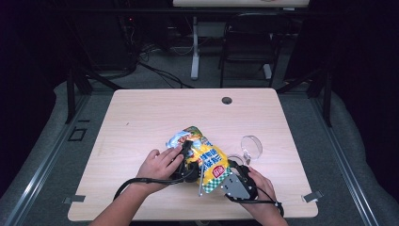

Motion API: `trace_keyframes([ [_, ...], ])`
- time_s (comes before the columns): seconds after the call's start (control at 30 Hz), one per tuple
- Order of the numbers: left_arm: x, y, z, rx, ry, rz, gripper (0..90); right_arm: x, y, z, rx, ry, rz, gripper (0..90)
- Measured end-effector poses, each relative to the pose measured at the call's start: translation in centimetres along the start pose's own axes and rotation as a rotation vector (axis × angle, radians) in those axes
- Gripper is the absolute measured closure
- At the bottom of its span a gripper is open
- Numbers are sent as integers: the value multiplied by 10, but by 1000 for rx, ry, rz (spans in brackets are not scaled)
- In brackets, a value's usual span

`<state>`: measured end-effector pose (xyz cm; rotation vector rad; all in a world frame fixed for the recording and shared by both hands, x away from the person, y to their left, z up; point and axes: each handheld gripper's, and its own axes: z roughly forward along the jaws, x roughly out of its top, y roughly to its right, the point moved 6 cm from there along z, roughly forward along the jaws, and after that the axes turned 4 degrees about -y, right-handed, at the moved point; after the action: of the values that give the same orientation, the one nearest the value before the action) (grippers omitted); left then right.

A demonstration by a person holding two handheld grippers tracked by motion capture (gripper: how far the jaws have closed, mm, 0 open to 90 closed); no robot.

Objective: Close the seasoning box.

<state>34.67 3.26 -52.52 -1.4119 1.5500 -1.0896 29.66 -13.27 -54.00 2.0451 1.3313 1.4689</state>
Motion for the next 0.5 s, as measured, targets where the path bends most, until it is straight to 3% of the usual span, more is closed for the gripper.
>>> trace_keyframes([
  [0.4,2,-2,0,13,-2,16,654,0,1,0,2,5,22,699],
  [0.5,2,-3,0,35,11,26,654,0,1,0,0,5,23,699],
])
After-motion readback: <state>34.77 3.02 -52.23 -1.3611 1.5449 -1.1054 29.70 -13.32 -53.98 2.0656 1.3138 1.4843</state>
